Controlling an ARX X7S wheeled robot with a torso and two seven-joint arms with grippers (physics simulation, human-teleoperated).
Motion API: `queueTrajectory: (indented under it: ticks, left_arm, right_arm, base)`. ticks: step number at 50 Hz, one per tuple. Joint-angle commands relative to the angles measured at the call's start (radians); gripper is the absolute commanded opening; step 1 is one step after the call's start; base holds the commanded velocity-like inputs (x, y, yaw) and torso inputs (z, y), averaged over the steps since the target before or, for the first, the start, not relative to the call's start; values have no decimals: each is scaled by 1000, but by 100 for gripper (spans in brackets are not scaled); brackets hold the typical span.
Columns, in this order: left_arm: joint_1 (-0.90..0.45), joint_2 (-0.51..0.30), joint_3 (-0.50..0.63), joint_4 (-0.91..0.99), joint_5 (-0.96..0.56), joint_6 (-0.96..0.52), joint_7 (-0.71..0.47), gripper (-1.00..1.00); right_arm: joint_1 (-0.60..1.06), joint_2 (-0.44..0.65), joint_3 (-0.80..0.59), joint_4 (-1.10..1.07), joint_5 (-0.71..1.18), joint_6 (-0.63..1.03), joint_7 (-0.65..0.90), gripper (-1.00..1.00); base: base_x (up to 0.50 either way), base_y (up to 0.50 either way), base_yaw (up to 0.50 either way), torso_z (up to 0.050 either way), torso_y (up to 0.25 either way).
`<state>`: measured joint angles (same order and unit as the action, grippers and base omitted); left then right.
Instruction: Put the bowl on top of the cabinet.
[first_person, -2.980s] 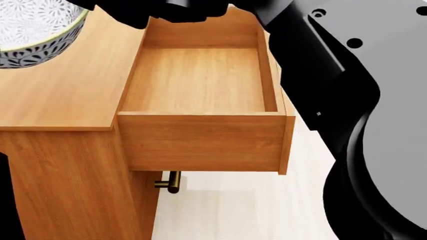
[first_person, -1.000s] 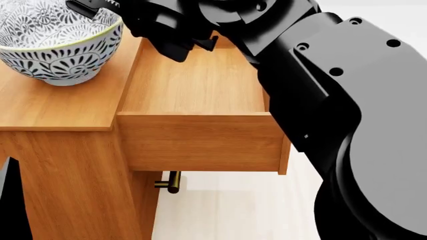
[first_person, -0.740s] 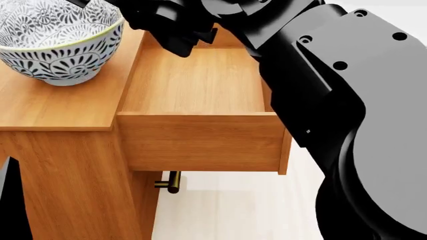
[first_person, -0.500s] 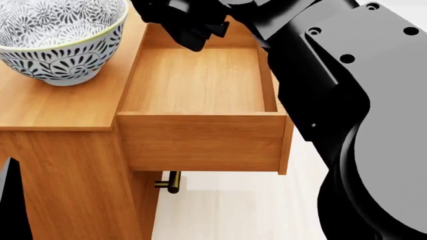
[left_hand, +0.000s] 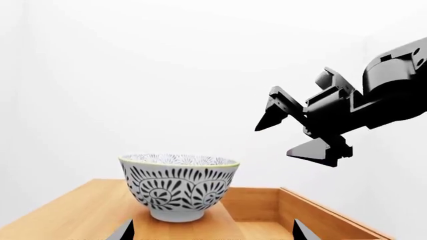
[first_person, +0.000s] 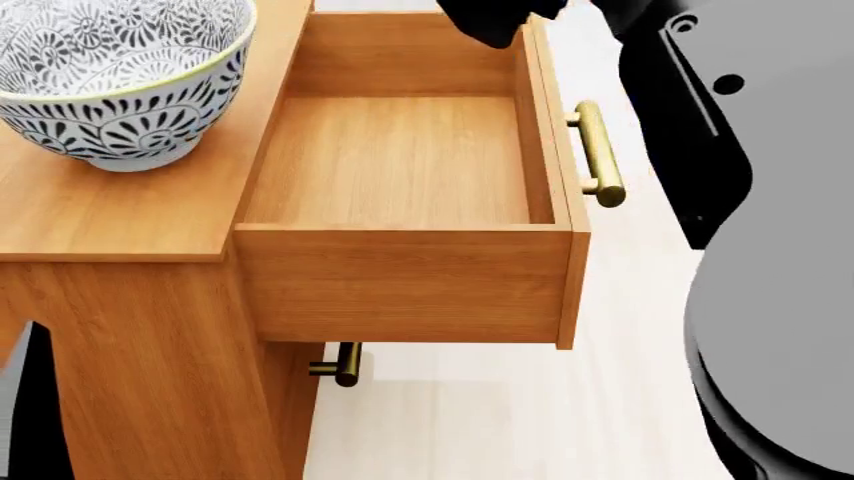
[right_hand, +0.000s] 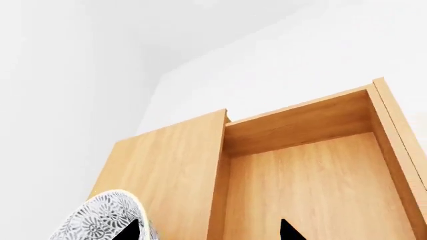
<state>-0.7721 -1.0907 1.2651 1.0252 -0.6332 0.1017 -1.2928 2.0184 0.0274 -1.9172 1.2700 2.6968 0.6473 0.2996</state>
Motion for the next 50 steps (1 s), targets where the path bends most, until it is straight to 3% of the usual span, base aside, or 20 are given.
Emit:
queueTrajectory:
  ticks: [1, 5, 17, 23, 29, 35, 38, 39, 44, 50]
  left_arm:
    - [1, 2, 12, -10, 6, 5, 2, 100]
    - [3, 2, 15, -12, 7, 2, -2, 100]
    - [7, 11, 24, -24, 13, 2, -2, 100]
    - [7, 14, 28, -27, 16, 2, -1, 100]
    - [6, 13, 29, -27, 18, 5, -1, 100]
    - [12, 16, 35, -43, 25, 8, 4, 100]
    - [14, 11, 34, -46, 23, 9, 2, 100]
    - [13, 12, 34, -47, 21, 7, 0, 100]
    - [23, 15, 36, -71, 19, 27, 11, 100]
    - [25, 0, 32, -66, 19, 32, 6, 100]
  right_arm:
    - [51, 187, -144, -372, 18, -318, -57, 100]
    - [52, 309, -142, -616, -31, -488, -10, 100]
    - [106, 499, -156, -935, -135, -654, 98, 100]
    - [143, 591, -178, -1133, -281, -803, 184, 100]
    - [170, 693, -253, -1351, -537, -959, 352, 100]
    - [58, 802, -288, -1508, -779, -1205, 506, 100]
    - [56, 827, -337, -1563, -1005, -1256, 652, 100]
    - [83, 832, -369, -1585, -1155, -1234, 796, 100]
    - [33, 869, -408, -1693, -1328, -1238, 919, 100]
    - [-170, 908, -434, -1704, -1474, -1343, 1033, 100]
  base:
    - [0, 0, 0, 0, 0]
    - [0, 0, 0, 0, 0]
    - [0, 0, 0, 0, 0]
    - [0, 0, 0, 0, 0]
    - [0, 0, 0, 0, 0]
    - [0, 0, 0, 0, 0]
    - [0, 0, 0, 0, 0]
    - [0, 0, 0, 0, 0]
    - [0, 0, 0, 0, 0]
    - [0, 0, 0, 0, 0]
